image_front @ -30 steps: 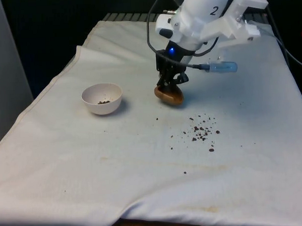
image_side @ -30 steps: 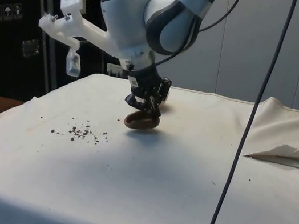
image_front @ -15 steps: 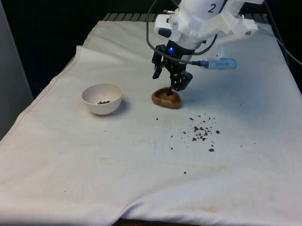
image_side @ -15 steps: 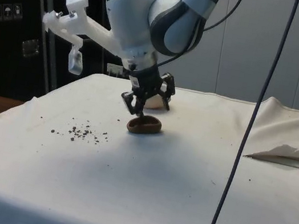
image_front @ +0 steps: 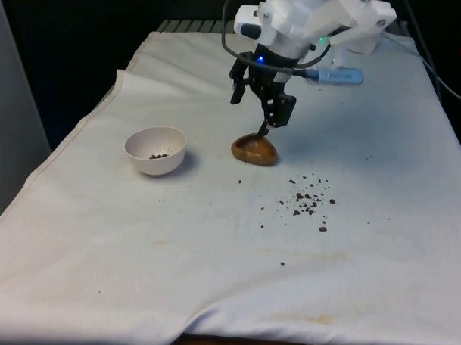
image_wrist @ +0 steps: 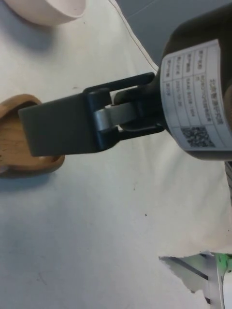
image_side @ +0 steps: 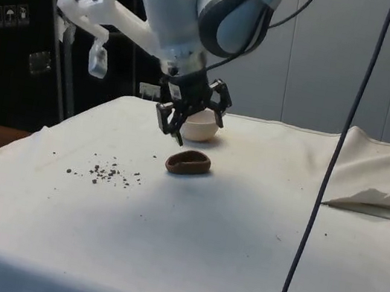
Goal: Pour the coffee beans from the cup into the bowl.
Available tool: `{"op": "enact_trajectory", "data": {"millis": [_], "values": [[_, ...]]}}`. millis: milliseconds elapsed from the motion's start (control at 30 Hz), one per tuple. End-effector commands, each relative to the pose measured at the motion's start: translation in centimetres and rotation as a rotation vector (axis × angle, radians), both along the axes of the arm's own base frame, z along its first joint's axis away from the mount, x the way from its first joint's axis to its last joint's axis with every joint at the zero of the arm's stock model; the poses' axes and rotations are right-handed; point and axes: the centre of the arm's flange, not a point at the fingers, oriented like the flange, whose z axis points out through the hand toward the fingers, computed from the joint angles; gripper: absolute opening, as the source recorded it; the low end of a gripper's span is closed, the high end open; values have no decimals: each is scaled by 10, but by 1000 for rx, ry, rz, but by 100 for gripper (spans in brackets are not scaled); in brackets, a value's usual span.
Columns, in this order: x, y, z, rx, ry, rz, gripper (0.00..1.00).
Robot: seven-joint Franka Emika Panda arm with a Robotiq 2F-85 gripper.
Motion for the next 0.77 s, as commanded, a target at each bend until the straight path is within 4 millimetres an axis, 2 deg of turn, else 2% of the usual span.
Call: {"op": "enact_trajectory", "data": {"millis": [0, 433, 467, 533, 733], "values": [[-2, 1, 4, 19, -6, -1, 100], [-15, -6, 29, 39, -41, -20, 100], [-13, -4, 26, 18, -32, -22, 100], [-19, -7, 35, 40, -45, -22, 100], [-21, -7, 36, 19, -40, -25, 100]]}}
